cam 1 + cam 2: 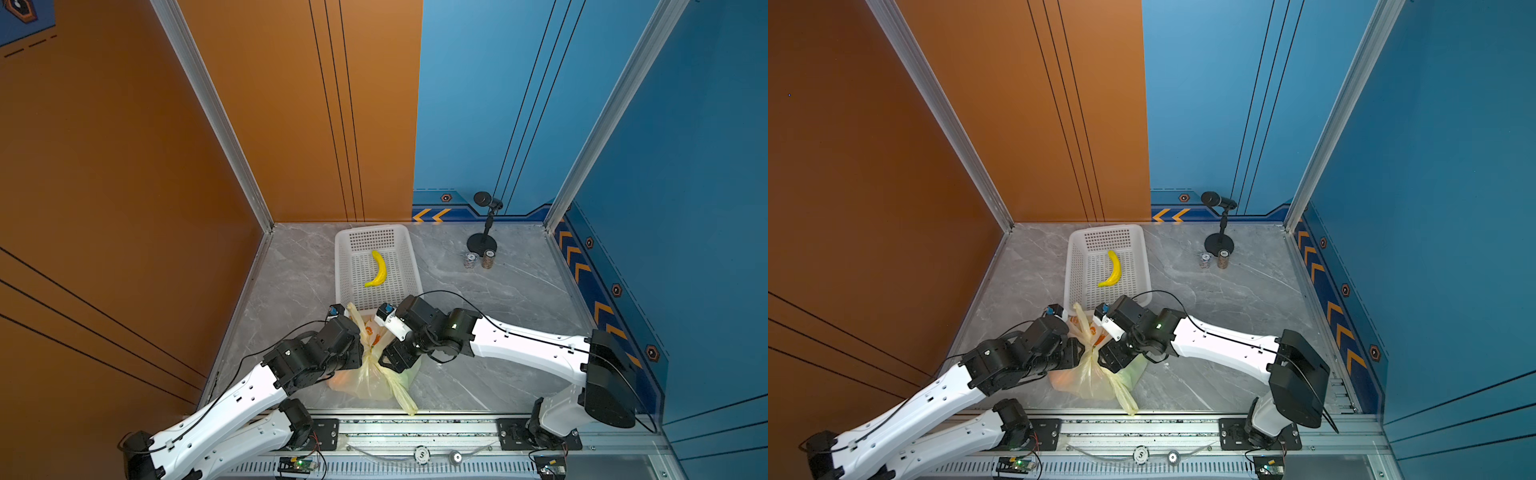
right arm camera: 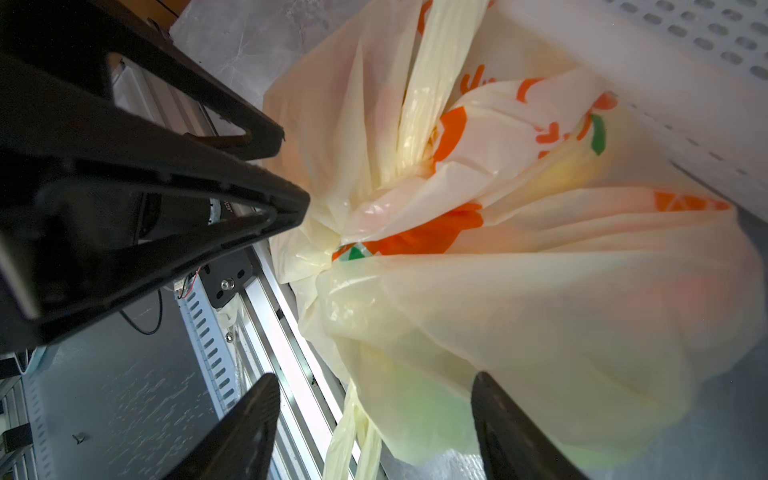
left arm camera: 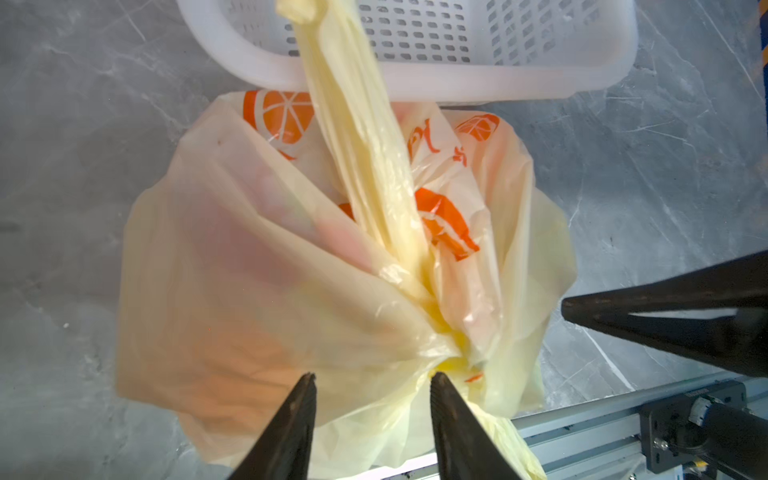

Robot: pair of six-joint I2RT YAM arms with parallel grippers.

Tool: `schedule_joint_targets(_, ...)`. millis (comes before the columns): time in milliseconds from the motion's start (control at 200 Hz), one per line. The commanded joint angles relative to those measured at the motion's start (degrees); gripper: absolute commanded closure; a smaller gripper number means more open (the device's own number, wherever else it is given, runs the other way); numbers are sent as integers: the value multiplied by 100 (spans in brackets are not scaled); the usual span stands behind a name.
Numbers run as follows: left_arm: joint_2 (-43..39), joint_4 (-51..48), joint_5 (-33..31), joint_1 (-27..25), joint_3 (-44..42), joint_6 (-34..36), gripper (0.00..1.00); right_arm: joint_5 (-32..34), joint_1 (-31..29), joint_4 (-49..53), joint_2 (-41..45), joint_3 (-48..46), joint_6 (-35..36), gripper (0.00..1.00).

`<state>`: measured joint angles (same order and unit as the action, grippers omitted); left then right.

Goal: Untie the knot of the plastic bag and take out the fruit
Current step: 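Grasp the bag knot with both grippers and hold it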

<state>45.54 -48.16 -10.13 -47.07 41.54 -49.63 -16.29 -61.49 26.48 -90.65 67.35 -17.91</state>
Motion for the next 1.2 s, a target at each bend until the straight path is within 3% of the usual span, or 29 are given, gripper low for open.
schedule_joint_targets(0,-124,-220,-254,-57,-161,-210,53,47,-47,-348,-189,71,-107,27)
schedule_joint_targets(120,-85,-208,-339,-33,-177,-58,47,-84,-47,-501,-442,63,-135,33)
schedule_joint_targets(270,-11,-67,-233,2,-203,199,38,-94,-36,-564,-590,38,-175,52)
schedule_joint_targets(526,76,507,38,67,-557,184,40,-381,15,-806,-602,-71,-305,74)
schedule_joint_targets(711,198,668,32,101,-694,102,57,-517,15,-875,-590,-110,-362,83)
schedule_joint_targets(1026,236,389,-439,211,-748,7,100,-629,229,-1247,-213,-593,-650,89)
schedule_joint_targets(1191,265,184,-593,439,-753,-30,100,-656,358,-1446,-61,-838,-802,93)
